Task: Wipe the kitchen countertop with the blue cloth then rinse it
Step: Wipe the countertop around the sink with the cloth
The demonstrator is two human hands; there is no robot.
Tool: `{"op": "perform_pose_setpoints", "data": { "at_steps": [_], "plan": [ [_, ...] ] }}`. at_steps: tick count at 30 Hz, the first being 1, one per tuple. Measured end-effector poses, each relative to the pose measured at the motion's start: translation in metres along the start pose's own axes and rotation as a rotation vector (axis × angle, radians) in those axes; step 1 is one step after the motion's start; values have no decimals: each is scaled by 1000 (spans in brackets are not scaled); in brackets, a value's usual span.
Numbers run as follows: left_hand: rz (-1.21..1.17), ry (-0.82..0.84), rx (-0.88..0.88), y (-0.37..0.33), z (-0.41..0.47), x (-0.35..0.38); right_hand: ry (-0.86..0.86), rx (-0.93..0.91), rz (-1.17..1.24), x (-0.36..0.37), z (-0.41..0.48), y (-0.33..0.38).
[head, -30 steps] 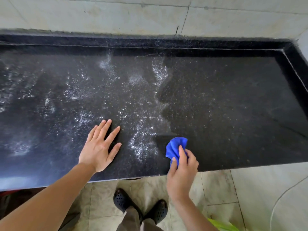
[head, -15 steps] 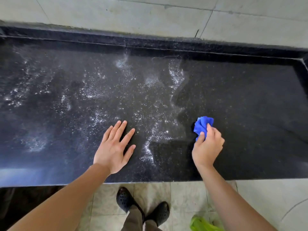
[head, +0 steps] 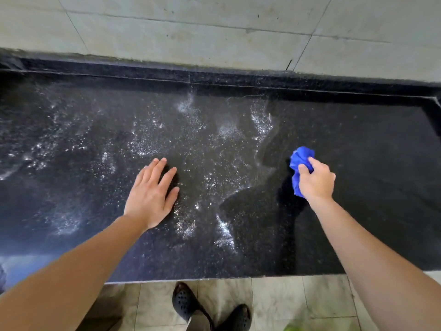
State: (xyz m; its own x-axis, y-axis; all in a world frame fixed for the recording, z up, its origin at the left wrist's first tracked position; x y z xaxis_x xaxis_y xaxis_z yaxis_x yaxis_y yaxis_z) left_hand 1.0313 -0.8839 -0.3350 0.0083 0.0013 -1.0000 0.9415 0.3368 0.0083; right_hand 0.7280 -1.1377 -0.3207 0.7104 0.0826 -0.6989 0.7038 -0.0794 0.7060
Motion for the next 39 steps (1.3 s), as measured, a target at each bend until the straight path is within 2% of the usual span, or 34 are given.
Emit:
{"op": "perform_pose_setpoints", "data": {
  "at_steps": [1, 2, 4, 6, 8, 10, 12, 13, 15, 17, 18, 19, 20, 21, 23, 25, 27, 29, 30, 32, 34, 37, 39],
  "plan": [
    [19, 22, -22, 6, 7, 3, -64, 40, -92, 10, -3, -1],
    [28, 43, -48, 11, 11, 7, -113, 1, -160, 22, -14, 3],
    [32, 60, -91, 17, 15, 13, -98, -261, -185, 51, -58, 24],
    [26, 47, -100, 18, 15, 16, 65, -483, -120, 79, -116, 39],
    [16, 48, -92, 17, 15, 14, 323, -575, -53, 91, -156, 46],
    [2, 53, -97, 18, 15, 12, 570, -529, 117, 84, -160, 53],
    [-3, 52, -98, 19, 16, 12, 712, -312, 311, 71, -132, 66],
    [-5, 54, -95, 18, 15, 12, 674, -216, 379, 64, -107, 71],
    [-5, 53, -92, 18, 15, 13, 366, -79, 407, 46, -40, 66],
    [-1, 46, -89, 18, 16, 13, 37, 23, 253, 36, 11, 53],
    [-1, 41, -90, 19, 16, 13, -55, 75, 141, 40, 21, 45],
    [-1, 37, -89, 19, 16, 14, -116, 94, 39, 50, 20, 44],
    [1, 34, -86, 19, 16, 14, -153, 38, -48, 63, 8, 47],
    [4, 31, -84, 19, 16, 14, -152, -98, -102, 80, -12, 57],
    [11, 32, -82, 20, 17, 14, -30, -393, -103, 110, -64, 79],
    [13, 33, -77, 19, 16, 13, 193, -542, -60, 126, -107, 86],
    [4, 36, -76, 19, 16, 11, 430, -517, 76, 119, -119, 91],
    [-1, 38, -78, 19, 17, 11, 655, -320, 303, 104, -102, 100],
    [-1, 39, -77, 19, 17, 11, 688, -231, 390, 96, -84, 105],
    [4, 36, -75, 18, 17, 12, 511, -98, 474, 77, -25, 99],
    [15, 37, -77, 18, 17, 12, 203, -20, 424, 60, 38, 86],
    [19, 47, -82, 18, 16, 14, -122, 93, 90, 59, 88, 66],
    [18, 50, -88, 18, 17, 15, -189, 21, -93, 78, 75, 77]
  ]
}}
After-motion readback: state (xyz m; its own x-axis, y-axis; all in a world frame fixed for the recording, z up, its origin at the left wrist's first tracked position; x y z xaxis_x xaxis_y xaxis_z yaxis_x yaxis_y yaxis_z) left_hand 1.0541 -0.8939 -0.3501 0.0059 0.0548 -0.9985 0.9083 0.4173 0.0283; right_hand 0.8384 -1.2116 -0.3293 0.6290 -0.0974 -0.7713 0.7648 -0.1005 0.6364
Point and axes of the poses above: each hand's wrist, its own z-axis towards the middle knuckle, its own x-axis out of the palm, y = z × x, the point moved 5 cm from there along z, towards the middle knuckle, and after that the axes turned 11 degrees about z, right-handed, at the moved point
